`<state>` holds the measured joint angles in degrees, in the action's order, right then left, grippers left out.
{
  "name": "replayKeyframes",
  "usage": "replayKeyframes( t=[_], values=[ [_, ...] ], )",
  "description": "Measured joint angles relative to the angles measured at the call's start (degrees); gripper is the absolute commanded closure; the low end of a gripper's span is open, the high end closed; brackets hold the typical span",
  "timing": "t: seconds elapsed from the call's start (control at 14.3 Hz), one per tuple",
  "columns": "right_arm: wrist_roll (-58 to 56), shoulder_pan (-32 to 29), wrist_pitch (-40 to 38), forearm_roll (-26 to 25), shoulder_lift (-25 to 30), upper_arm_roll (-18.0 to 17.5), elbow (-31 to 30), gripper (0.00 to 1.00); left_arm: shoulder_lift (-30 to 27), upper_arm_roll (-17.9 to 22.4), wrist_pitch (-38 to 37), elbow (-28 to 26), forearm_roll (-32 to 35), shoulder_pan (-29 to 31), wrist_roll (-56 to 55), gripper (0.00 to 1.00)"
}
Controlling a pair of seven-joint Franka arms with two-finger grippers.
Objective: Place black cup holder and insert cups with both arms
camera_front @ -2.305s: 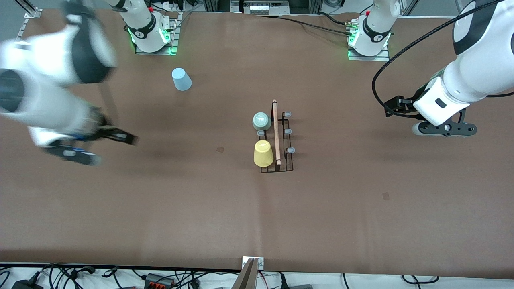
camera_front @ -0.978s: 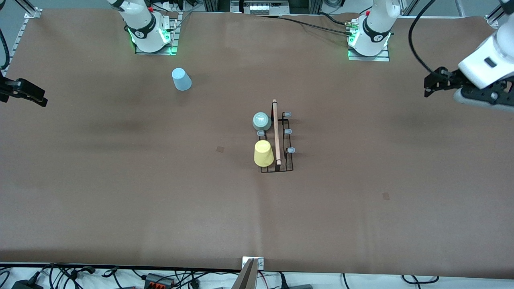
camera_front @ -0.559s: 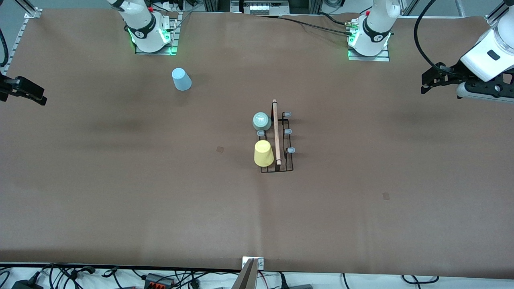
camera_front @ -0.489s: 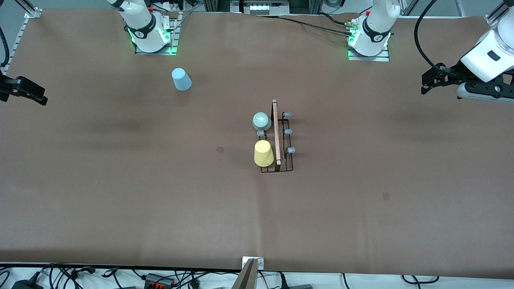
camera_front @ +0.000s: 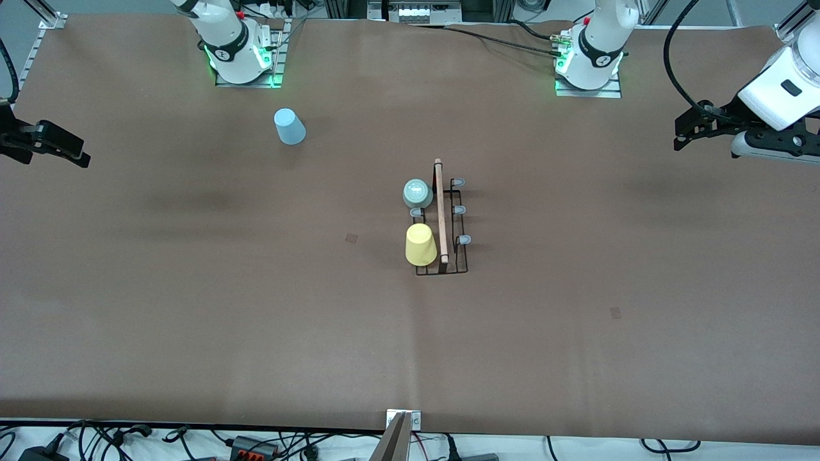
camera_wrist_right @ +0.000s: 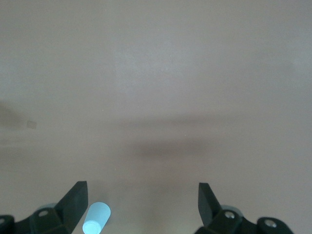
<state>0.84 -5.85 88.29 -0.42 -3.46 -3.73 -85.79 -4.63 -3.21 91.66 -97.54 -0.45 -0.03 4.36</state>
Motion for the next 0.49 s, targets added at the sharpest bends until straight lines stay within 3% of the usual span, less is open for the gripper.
replayKeyframes(
  t=[0.49],
  values=[
    [1.43, -0.07, 0.00, 2.43, 0.00, 0.27, 0.00, 0.00, 0.06, 0.00, 0.00, 0.00, -0.05, -0.09, 0.00, 0.00]
  ],
)
